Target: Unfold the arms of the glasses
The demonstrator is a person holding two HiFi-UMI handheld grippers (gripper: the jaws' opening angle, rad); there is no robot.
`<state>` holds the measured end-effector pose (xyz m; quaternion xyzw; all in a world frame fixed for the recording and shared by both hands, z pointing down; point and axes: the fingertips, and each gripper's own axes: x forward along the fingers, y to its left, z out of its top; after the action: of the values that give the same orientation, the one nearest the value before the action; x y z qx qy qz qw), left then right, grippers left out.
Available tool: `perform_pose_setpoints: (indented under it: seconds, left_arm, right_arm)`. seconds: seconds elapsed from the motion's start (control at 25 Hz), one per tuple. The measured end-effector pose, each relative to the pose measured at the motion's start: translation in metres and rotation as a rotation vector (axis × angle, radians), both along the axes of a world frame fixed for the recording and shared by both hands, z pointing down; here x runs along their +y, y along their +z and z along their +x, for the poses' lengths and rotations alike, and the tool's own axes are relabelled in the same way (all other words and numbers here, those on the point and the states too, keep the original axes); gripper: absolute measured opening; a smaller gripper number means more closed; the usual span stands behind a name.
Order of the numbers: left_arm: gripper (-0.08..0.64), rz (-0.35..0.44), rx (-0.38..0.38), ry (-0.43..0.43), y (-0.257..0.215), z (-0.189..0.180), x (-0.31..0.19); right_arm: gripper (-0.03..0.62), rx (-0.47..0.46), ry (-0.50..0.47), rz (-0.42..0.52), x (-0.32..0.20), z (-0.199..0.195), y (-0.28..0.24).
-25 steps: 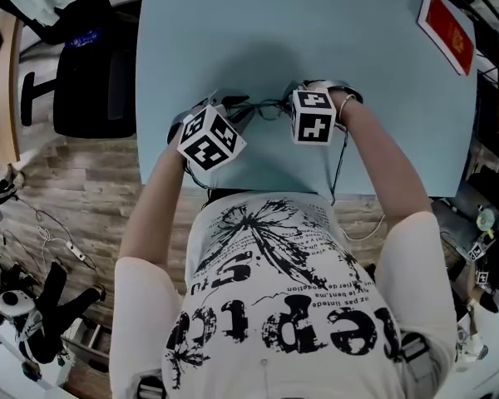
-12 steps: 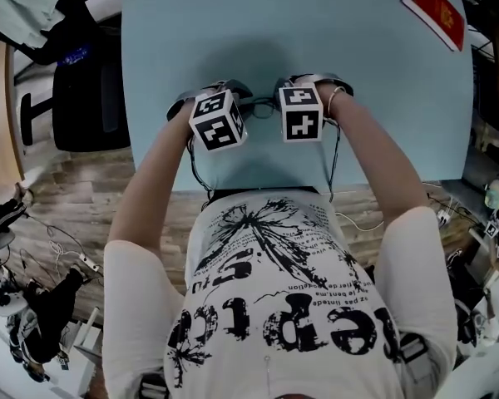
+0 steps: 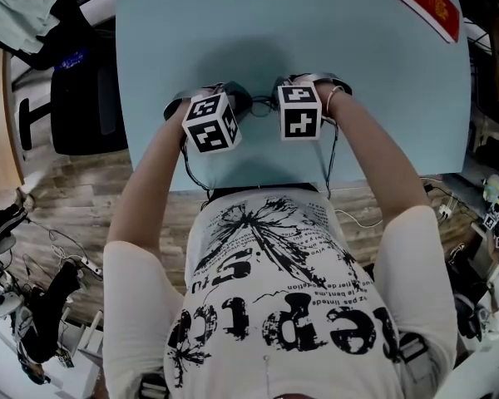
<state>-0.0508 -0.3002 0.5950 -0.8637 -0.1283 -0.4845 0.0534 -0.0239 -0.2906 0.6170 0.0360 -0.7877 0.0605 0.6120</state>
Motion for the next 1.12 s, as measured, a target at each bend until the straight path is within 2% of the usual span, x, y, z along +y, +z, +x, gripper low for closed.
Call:
perform_pose_setpoints:
  seconds: [0.28,0.68,1.12]
  left_arm:
    - [0.031,0.007,0.091,-0.018,-0.019,0.003,-0.001]
    - [0.031,0.078,0.129,0.012,-0.046,-0.012,-0.001]
    - [0.031,0.112,0.19,-0.046,-0.058,-0.033,-0.009]
  right_arm:
    - [0.035,0.023,0.021,-0.005,0.001,0.011,-0.001]
    - [0.035,0.005,0.086,-0.022,0.01,0.021,-0.004]
    - [0.035,0.042,0.097,-0.006,0.015,0.037,0.001]
